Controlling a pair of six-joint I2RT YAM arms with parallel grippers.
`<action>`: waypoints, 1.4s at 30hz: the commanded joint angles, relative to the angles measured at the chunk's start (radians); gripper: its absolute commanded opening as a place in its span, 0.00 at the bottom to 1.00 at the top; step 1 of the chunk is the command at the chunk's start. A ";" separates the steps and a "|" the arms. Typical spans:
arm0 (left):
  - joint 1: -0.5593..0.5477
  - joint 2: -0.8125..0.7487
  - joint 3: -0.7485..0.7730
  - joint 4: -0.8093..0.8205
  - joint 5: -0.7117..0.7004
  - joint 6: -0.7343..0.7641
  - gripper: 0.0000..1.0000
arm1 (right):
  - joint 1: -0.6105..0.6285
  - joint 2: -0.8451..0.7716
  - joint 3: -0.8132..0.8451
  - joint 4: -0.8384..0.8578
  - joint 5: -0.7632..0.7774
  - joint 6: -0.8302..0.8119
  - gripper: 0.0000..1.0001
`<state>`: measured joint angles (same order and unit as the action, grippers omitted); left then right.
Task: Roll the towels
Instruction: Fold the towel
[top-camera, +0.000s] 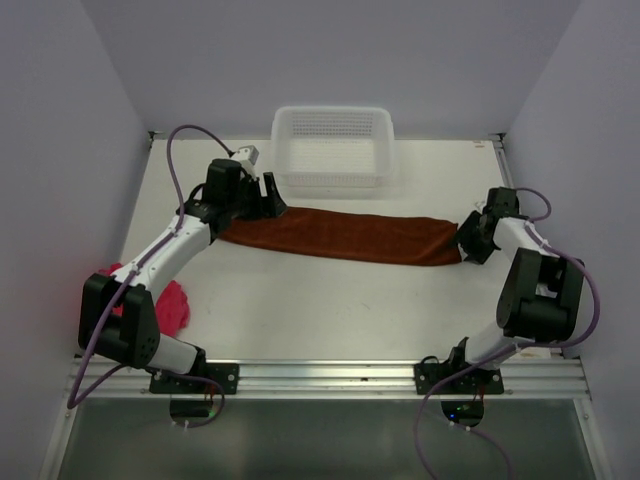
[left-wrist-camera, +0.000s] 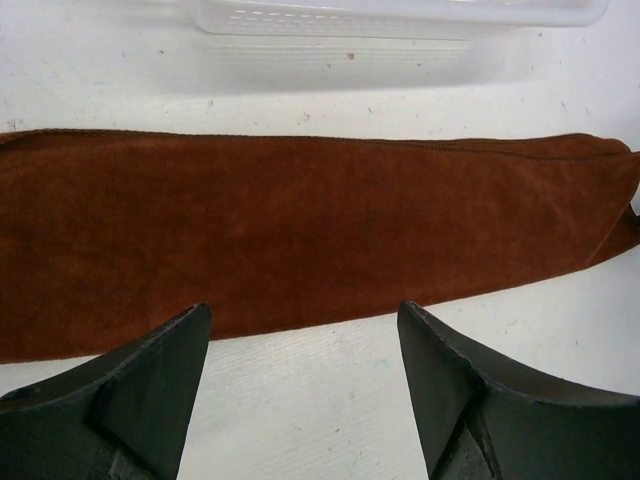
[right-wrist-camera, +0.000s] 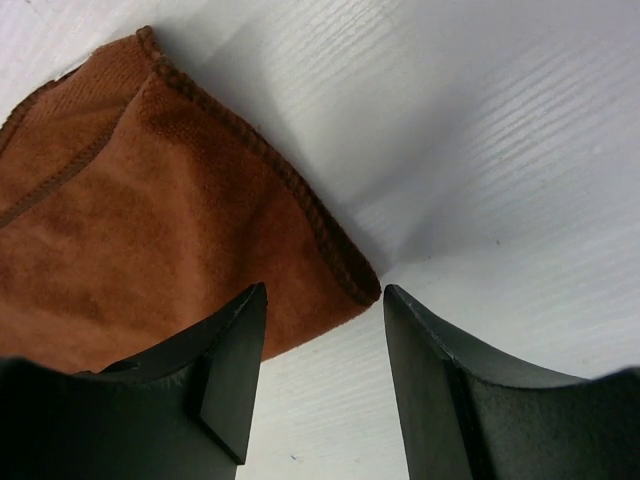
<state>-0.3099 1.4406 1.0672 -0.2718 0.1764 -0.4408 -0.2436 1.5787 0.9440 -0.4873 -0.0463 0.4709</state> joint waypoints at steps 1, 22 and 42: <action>0.002 -0.026 0.002 0.013 0.005 0.033 0.80 | -0.006 0.033 0.036 0.068 0.003 -0.032 0.55; 0.002 -0.013 0.016 0.008 0.029 0.036 0.80 | 0.090 0.210 0.137 0.006 0.172 -0.140 0.41; 0.002 -0.020 0.014 0.006 0.026 0.036 0.81 | 0.055 0.179 0.105 -0.016 0.160 -0.077 0.00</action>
<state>-0.3099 1.4406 1.0672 -0.2722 0.1970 -0.4259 -0.1390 1.7668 1.0710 -0.4618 0.1192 0.3752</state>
